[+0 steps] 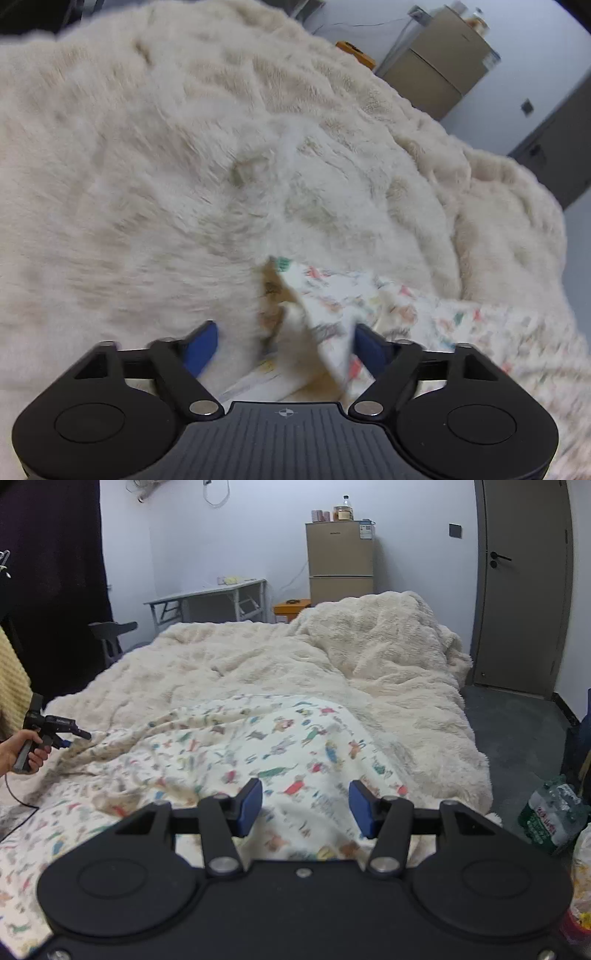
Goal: Fold clothes
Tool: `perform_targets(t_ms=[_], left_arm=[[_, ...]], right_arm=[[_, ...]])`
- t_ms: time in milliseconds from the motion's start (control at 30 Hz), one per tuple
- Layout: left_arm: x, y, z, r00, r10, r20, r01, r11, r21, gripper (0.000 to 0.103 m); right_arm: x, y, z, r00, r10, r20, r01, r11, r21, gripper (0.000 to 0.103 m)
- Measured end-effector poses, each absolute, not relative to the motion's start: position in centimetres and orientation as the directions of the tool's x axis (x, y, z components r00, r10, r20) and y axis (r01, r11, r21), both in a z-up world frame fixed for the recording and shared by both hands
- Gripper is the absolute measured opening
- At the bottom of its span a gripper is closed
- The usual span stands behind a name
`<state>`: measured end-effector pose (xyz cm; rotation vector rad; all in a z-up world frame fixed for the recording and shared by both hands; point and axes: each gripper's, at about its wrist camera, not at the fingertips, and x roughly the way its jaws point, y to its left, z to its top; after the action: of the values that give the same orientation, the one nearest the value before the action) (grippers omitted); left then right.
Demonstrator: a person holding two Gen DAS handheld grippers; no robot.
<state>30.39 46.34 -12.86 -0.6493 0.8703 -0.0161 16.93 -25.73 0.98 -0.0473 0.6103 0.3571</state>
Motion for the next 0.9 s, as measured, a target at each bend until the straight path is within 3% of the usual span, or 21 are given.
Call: perform_targets(t_ms=[67,133,200,300,333,400,533,633,667,700,733,767,900], left_arm=[[31.0,45.4,-11.1,0.713,-0.215,-0.668,-0.189,0.857,-0.479,0.006],[30.5,44.3,-8.2,0.823,-0.156,-0.546,-0.104,0.904,-0.415,0.006],[30.7,44.2,-6.2,0.856,-0.048,-0.516,-0.160,0.923,-0.351,0.010],[32.8,43.8,-4.7,0.722,0.283,-0.632,-0.411,0.910,-0.062,0.055],[33.1,43.7,-4.6,0.680,0.356,-0.641,-0.461,0.888,0.004,0.057],[31.6,45.1,-4.5,0.692,0.308,-0.653,-0.477,0.874,-0.093,0.059],[28.1,48.8,-7.5,0.707,0.025,-0.707,-0.452,0.784,-0.424,0.074],[26.5,48.6,-10.9,0.651,-0.118,-0.750,-0.435,0.752,-0.496,0.075],[26.4,48.0,-11.9,0.629,-0.116,-0.768,-0.440,0.761,-0.476,0.074],[26.6,47.3,-12.8,0.611,-0.102,-0.785,-0.449,0.772,-0.450,0.062],[26.4,46.9,-13.2,0.620,-0.087,-0.780,-0.457,0.768,-0.449,0.043],[26.1,46.8,-13.3,0.643,-0.070,-0.763,-0.465,0.756,-0.461,0.000],[24.1,46.4,-12.3,0.713,0.080,-0.696,-0.522,0.723,-0.452,0.000]], right_arm=[[17.4,-25.4,0.6,0.755,0.301,-0.583,-0.334,0.941,0.054,0.051],[17.6,-25.2,0.3,0.748,0.306,-0.589,-0.339,0.939,0.058,0.051],[18.0,-24.9,0.2,0.746,0.302,-0.594,-0.336,0.940,0.057,0.051],[18.2,-24.5,0.3,0.743,0.308,-0.595,-0.348,0.936,0.050,0.051],[18.3,-24.4,0.3,0.742,0.310,-0.595,-0.353,0.935,0.048,0.051],[18.0,-24.1,0.6,0.747,0.321,-0.582,-0.372,0.928,0.035,0.051],[17.0,-24.7,1.3,0.744,0.384,-0.546,-0.416,0.907,0.071,0.051],[16.6,-25.7,1.5,0.744,0.408,-0.529,-0.422,0.901,0.101,0.051],[16.4,-26.6,1.3,0.744,0.417,-0.521,-0.416,0.901,0.127,0.051],[16.3,-27.7,1.2,0.745,0.426,-0.513,-0.408,0.900,0.155,0.051],[16.3,-28.5,1.0,0.745,0.430,-0.509,-0.396,0.900,0.180,0.052],[16.2,-29.6,0.7,0.745,0.435,-0.506,-0.378,0.900,0.217,0.053],[16.3,-33.8,-1.4,0.755,0.407,-0.514,-0.282,0.910,0.305,0.055]])
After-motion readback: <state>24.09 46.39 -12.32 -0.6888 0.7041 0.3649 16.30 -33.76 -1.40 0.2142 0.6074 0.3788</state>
